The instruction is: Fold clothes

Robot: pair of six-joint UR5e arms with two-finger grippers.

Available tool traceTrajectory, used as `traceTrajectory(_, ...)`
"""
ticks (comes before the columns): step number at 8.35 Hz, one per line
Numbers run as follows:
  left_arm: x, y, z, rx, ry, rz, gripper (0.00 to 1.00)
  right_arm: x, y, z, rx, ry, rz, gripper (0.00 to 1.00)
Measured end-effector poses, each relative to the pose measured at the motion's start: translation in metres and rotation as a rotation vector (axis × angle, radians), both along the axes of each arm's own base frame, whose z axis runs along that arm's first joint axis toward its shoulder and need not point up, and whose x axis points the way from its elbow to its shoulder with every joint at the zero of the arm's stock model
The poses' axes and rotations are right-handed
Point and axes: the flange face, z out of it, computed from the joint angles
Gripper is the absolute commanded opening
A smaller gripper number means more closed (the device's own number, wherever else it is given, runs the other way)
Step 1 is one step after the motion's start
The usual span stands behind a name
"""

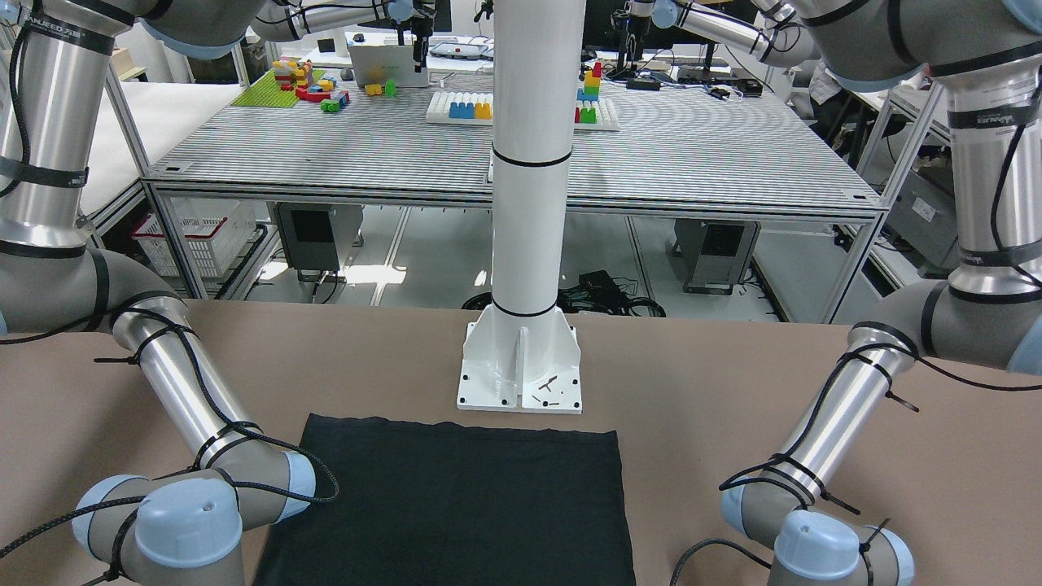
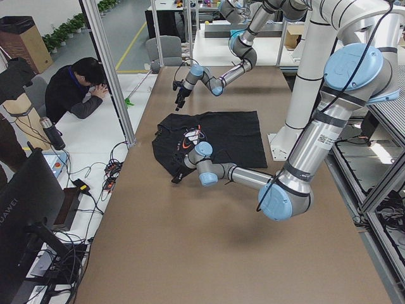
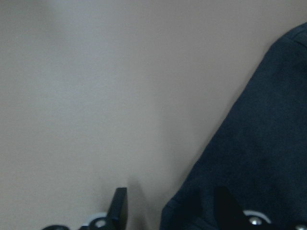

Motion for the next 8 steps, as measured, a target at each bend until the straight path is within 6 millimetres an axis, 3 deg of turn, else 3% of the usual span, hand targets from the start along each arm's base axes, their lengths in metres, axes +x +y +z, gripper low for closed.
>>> traceTrajectory(6,0.003,0.003,-0.019,-0.043,0.047,0.057,0.00,0.009,0.013,0.006,0.005,-0.006,-0.001,0.94)
traceTrajectory(7,-0.002,0.005,-0.039,-0.061,0.049,0.066,0.00,0.009,0.013,0.008,0.003,-0.004,-0.001,0.94)
traceTrajectory(8,-0.008,0.009,-0.072,-0.087,0.047,0.066,0.00,0.009,0.014,0.010,0.002,-0.002,-0.002,0.94)
